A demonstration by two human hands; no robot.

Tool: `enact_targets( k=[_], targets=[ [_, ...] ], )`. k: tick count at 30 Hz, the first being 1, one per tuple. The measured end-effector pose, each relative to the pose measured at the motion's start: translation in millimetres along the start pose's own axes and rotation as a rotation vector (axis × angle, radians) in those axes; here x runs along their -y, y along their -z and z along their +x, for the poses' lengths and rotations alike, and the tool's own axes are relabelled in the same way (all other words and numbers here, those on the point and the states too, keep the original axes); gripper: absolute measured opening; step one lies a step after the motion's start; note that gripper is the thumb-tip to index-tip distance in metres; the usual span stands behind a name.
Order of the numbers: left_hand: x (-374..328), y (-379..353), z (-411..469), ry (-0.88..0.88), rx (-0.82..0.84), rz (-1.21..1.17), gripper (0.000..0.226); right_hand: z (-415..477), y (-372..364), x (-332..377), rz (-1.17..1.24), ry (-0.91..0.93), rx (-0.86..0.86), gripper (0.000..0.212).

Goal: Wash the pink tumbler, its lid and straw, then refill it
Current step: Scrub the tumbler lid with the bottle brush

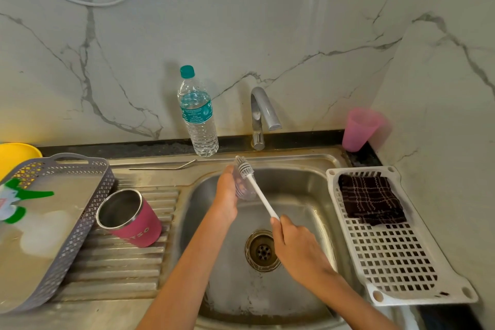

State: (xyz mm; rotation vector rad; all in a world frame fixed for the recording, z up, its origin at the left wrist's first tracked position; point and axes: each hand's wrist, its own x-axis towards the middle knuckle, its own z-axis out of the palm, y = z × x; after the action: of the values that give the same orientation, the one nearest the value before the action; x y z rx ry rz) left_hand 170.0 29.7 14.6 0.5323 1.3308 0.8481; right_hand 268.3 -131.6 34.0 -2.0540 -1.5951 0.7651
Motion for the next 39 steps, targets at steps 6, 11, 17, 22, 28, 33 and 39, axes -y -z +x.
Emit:
enact_targets(
  k=[6,11,17,22,28,33,39],
  targets=[
    [-15.0,6.1,6.9,-0.02,-0.022,-0.154,0.048,-14.6,-3.8,3.5,-0.001,0.033,0.034,0.033],
    [5.3,6.7,1.2,-0.017,-0.015,-0.095,0.04,-4.6,1.0,4.5,-0.003,0.018,0.01,0.032],
    [-8.1,15.5,6.0,-0.033,-0.058,-0.144,0.051,-16.9,-10.2,6.0,0.003,0.034,0.05,0.037],
    [6.9,12.2,-0.7,-0.039,-0.035,-0.013,0.043,-5.0,-8.2,1.6,0.027,0.019,0.013,0.037],
    [-9.7,13.5,1.6,-0.048,-0.115,-0.067,0.028,-22.4,-13.9,3.3,0.008,0.02,0.057,0.037],
    [12.9,6.3,-8.3,-0.161,-0.068,0.169,0.031,0.4,-10.3,4.3,0.091,-0.043,0.013,0.038],
    [-10.8,8.8,-2.2,-0.161,-0.115,0.069,0.028,-18.4,-8.4,10.5,-0.004,0.0,0.029,0.038]
  ],
)
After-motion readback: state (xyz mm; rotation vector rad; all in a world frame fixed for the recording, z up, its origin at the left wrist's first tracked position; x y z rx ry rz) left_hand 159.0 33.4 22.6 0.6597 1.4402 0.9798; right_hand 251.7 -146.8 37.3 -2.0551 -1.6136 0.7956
